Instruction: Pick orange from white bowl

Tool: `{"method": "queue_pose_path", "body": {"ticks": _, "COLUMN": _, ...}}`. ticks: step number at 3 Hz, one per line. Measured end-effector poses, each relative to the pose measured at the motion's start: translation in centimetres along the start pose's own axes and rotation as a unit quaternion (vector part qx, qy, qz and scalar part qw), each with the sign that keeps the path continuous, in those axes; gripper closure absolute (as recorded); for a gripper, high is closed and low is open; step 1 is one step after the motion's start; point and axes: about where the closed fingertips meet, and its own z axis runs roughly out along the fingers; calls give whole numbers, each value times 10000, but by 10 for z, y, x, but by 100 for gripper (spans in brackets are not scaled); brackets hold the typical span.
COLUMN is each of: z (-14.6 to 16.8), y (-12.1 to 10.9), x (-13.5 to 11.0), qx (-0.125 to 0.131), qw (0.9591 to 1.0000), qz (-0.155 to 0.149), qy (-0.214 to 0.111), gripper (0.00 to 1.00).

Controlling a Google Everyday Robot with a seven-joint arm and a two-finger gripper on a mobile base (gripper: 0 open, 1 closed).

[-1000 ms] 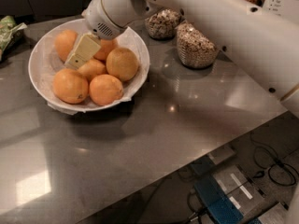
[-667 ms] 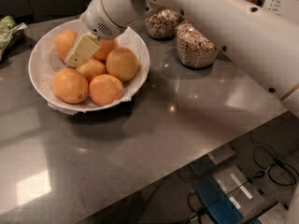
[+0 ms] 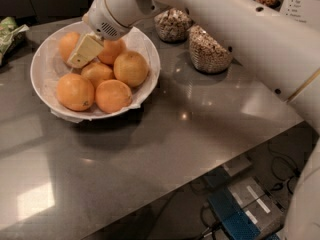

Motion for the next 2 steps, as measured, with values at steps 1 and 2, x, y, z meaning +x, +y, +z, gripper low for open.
{"method": "queue_pose_path", "body": {"ticks": 1, "z": 0, "y": 0, "x": 0, "qx": 0, "qw": 10000, "qz": 0, "qy": 0, "gripper": 26}}
{"method": "queue_pose_path", "body": {"ticks": 2, "z": 0, "y": 0, "x": 0, "qx": -2, "qw": 10000, "qz": 0, "qy": -1, "gripper": 25}}
